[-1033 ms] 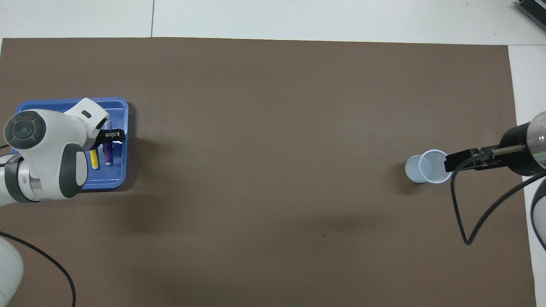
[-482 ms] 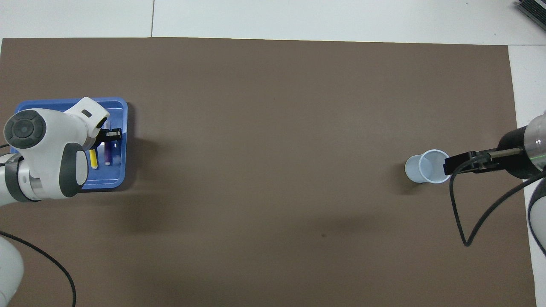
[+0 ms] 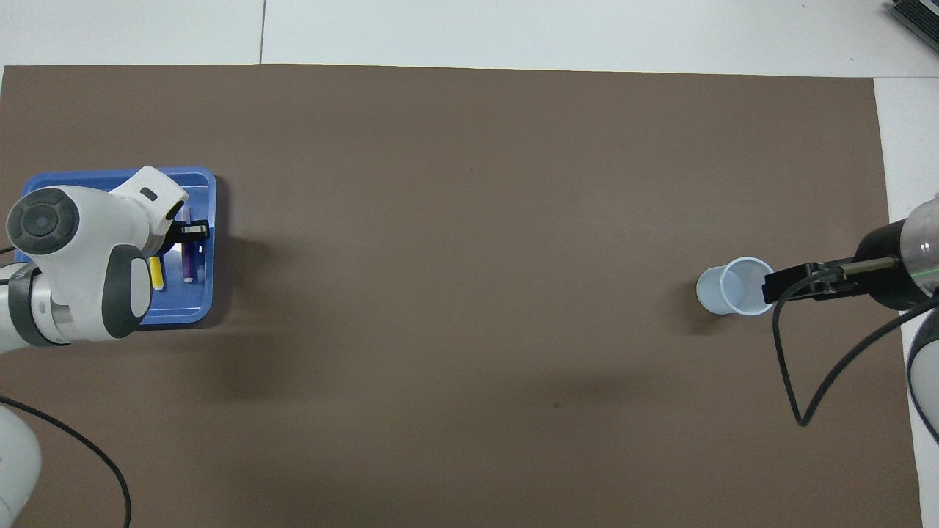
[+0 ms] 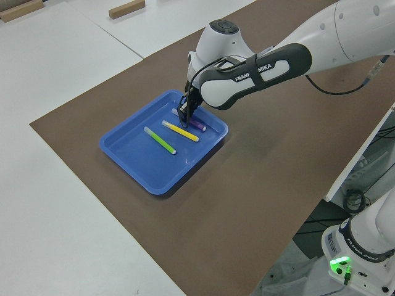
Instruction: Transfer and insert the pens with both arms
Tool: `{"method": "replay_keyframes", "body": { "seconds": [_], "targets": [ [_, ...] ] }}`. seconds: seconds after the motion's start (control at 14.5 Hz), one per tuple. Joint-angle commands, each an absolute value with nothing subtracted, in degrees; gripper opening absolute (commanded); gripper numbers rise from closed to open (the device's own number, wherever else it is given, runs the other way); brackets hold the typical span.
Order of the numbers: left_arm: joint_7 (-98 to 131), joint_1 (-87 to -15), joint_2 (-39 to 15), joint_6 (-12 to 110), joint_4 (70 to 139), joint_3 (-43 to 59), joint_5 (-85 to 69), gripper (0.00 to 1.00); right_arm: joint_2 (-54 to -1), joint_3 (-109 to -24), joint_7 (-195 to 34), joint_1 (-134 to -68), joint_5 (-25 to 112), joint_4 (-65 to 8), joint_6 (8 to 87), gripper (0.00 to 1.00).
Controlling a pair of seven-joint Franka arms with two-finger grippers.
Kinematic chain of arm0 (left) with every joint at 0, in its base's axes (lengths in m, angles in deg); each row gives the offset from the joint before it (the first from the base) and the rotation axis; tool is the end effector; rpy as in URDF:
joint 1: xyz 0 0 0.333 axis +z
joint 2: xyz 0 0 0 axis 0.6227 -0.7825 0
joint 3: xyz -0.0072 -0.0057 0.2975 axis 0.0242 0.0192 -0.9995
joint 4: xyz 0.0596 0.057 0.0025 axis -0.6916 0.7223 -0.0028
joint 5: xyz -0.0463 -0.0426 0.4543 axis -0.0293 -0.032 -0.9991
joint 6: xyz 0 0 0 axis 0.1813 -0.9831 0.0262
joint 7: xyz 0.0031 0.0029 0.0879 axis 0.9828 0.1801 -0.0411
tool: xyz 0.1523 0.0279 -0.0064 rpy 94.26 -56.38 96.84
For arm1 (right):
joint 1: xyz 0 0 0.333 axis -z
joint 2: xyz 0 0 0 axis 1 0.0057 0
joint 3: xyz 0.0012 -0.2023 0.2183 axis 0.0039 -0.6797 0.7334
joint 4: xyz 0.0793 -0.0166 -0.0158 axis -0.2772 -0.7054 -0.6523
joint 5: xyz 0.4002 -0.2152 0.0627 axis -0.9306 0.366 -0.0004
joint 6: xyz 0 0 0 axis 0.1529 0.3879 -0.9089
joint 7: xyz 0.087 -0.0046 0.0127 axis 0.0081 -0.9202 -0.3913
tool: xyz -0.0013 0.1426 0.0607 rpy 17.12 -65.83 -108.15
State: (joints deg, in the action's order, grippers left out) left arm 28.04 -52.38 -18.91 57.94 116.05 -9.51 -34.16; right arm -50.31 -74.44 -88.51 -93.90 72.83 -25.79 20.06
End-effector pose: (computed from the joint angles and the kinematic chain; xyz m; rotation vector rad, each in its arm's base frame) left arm 0.6477 0.0141 0.1860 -3.0491 -0.0853 -0.2882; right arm 0.5752 0.0375 0.5319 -3.1196 -0.0940 0.1028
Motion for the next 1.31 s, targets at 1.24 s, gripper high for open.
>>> {"method": "replay_keyframes", "body": {
  "seconds": [1.24],
  "targets": [
    [28.35, -52.66, -21.19, 58.38, 114.85, -10.14, -33.51, 0.01, -51.96, -74.37, -88.88, -93.54, 71.90, -27.99, 21.27, 1.00]
  ]
}}
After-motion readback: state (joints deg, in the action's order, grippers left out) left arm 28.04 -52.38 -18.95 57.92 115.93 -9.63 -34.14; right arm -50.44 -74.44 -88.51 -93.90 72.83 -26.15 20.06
